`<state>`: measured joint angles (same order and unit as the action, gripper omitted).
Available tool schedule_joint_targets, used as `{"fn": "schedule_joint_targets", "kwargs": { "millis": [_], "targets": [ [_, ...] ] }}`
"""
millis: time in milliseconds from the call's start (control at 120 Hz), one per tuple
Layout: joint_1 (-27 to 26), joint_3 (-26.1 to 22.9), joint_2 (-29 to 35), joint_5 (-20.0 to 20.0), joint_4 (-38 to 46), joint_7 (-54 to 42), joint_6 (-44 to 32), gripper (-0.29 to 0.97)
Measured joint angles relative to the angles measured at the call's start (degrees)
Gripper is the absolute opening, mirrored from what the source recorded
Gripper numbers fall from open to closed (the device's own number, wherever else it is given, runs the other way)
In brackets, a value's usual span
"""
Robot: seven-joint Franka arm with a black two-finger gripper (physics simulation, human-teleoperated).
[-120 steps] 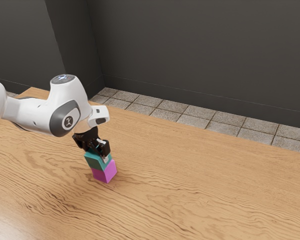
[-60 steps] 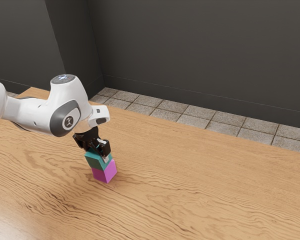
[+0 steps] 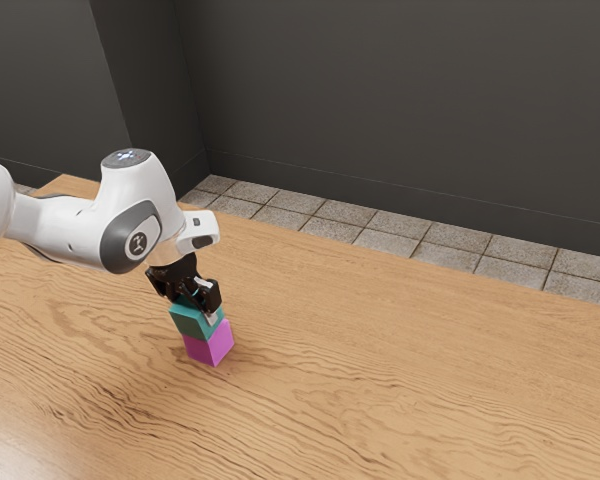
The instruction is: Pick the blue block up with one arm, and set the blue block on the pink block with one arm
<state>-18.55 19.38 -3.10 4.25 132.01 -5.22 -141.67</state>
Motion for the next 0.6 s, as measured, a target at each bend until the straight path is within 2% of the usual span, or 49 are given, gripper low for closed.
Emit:
{"fn": "schedule_joint_targets", "kwargs": {
  "millis": [242, 600],
  "targets": [
    [-0.4, 0.0, -0.1, 0.5, -0.1, -0.8, 0.1, 0.56],
    [-0.4, 0.0, 0.6, 0.6, -0.1, -1.5, 0.2, 0.64]
  ]
}}
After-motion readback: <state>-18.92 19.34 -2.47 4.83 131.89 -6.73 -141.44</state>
